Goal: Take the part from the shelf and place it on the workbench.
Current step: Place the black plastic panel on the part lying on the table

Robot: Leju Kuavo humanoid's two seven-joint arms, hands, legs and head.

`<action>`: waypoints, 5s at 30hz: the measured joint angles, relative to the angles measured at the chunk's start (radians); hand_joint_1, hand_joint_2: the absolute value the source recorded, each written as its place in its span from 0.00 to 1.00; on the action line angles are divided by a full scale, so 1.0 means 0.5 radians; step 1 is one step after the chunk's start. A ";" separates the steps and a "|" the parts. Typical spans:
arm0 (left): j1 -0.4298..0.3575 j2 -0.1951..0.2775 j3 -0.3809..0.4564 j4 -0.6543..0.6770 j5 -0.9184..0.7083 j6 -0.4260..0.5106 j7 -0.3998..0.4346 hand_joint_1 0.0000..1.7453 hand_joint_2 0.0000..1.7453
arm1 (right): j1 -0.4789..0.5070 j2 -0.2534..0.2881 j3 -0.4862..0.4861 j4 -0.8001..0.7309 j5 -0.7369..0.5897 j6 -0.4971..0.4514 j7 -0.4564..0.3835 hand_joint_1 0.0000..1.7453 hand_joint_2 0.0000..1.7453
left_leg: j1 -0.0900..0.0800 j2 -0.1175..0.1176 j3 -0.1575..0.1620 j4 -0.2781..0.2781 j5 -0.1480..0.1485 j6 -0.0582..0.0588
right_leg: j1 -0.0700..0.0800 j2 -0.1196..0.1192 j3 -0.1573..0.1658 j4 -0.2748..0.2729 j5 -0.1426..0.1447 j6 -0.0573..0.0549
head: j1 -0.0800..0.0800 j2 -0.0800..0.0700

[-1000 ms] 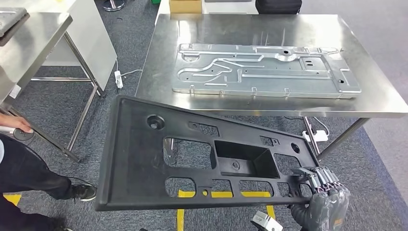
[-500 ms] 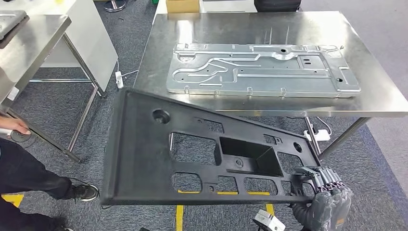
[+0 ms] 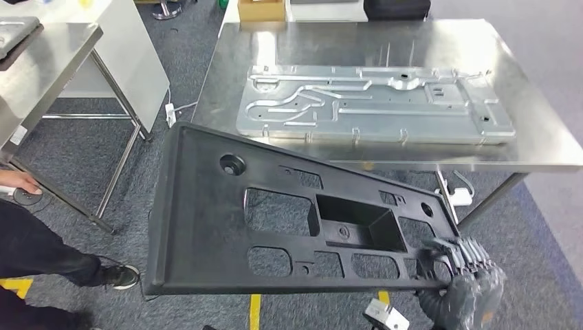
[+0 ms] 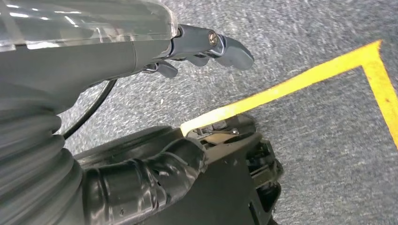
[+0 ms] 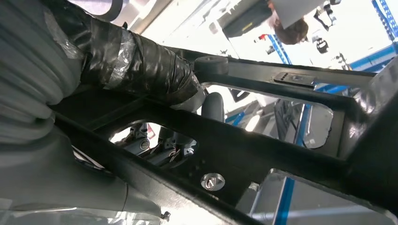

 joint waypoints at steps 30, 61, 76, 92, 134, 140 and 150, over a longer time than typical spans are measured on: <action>0.005 -0.002 0.000 0.000 -0.004 -0.001 0.006 0.00 1.00 | -0.025 -0.008 -0.001 0.015 -0.007 0.000 0.050 1.00 1.00 | 0.027 -0.004 -0.021 0.027 -0.001 -0.048 | -0.020 0.013 -0.009 0.022 -0.005 0.022 | 0.000 0.000; 0.007 0.000 0.000 0.000 -0.019 -0.010 0.012 0.00 1.00 | -0.068 -0.021 -0.002 0.035 -0.008 0.000 0.093 1.00 1.00 | 0.030 -0.004 -0.047 0.033 0.013 -0.059 | -0.029 0.017 0.016 0.020 -0.032 0.037 | 0.000 0.000; 0.009 -0.001 0.000 0.000 -0.023 -0.031 0.017 0.00 1.00 | -0.113 -0.069 -0.002 0.066 -0.005 0.000 0.137 1.00 1.00 | 0.031 -0.006 0.081 -0.010 -0.079 -0.048 | -0.029 0.015 -0.087 0.045 0.054 0.062 | 0.002 0.000; 0.006 0.001 -0.001 0.000 -0.026 -0.032 0.016 0.00 1.00 | -0.167 -0.088 -0.002 0.091 0.009 0.000 0.182 1.00 1.00 | 0.023 -0.002 -0.053 0.028 0.028 -0.053 | -0.032 0.019 0.071 -0.008 -0.066 0.032 | 0.002 0.000; 0.015 0.002 -0.008 0.000 -0.032 -0.034 0.024 0.00 1.00 | -0.203 -0.158 -0.008 0.168 -0.023 0.000 0.247 1.00 1.00 | 0.035 0.000 0.129 -0.068 -0.050 -0.002 | -0.042 0.010 -0.228 0.338 -0.026 0.102 | 0.000 0.000; 0.005 0.001 -0.010 0.000 -0.038 -0.034 0.027 0.00 1.00 | -0.216 -0.174 -0.018 0.175 -0.028 0.001 0.262 1.00 1.00 | 0.029 -0.003 0.168 -0.043 -0.143 -0.065 | -0.030 0.017 -0.100 0.031 0.069 0.041 | -0.001 0.000; 0.015 0.001 -0.011 0.000 -0.048 -0.018 0.038 0.00 1.00 | -0.234 -0.186 -0.026 0.187 -0.033 0.001 0.289 1.00 1.00 | 0.045 -0.001 -0.180 0.305 -0.048 -0.094 | -0.026 0.023 0.053 0.002 -0.039 -0.004 | -0.003 0.000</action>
